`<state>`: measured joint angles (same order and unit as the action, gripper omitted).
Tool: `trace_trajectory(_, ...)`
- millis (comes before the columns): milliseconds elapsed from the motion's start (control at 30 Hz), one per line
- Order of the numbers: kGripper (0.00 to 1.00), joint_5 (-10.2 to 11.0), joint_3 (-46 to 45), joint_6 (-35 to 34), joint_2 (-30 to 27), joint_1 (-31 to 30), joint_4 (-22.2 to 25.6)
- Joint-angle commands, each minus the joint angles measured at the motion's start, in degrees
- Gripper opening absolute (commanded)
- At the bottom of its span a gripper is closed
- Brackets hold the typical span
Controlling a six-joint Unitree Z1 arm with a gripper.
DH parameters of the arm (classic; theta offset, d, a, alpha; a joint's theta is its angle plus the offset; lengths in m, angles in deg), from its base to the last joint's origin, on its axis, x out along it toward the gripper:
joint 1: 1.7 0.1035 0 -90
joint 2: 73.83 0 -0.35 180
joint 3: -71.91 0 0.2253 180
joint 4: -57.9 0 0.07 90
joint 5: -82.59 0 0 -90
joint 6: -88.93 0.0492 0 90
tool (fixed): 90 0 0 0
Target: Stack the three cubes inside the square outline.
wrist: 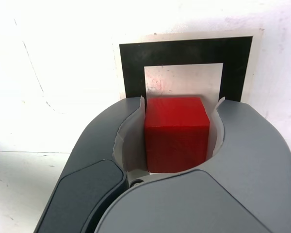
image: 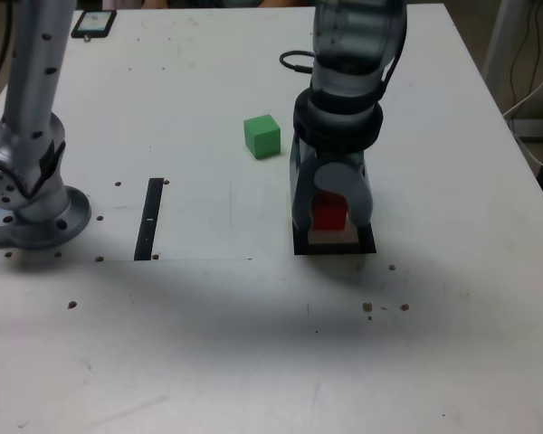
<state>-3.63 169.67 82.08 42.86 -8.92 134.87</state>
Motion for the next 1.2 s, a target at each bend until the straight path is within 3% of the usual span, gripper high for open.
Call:
trace_trajectory(0, 0.29, -0.54, 0.15, 0.31, 0.79, 0.39, 0.28)
trace_trajectory(200, 0.31, -1.77, 0.36, 0.78, 1.43, 0.84, 0.42)
trace_trajectory(300, 0.37, -2.15, 0.36, 0.78, 1.38, 0.94, 0.43)
trace_trajectory(533, 0.82, -2.57, 0.1, 0.78, 0.67, 1.07, 0.23)
trace_trajectory(633, 0.94, -2.46, -0.12, 0.78, -0.05, 1.07, 0.14)
trace_trajectory(1000, 0.99, -2.06, -0.81, 0.3, -3.28, 1.54, -0.31)
trace_trajectory(1167, 0.99, -1.04, -0.74, -4.02, -6.96, 3.98, 1.06)
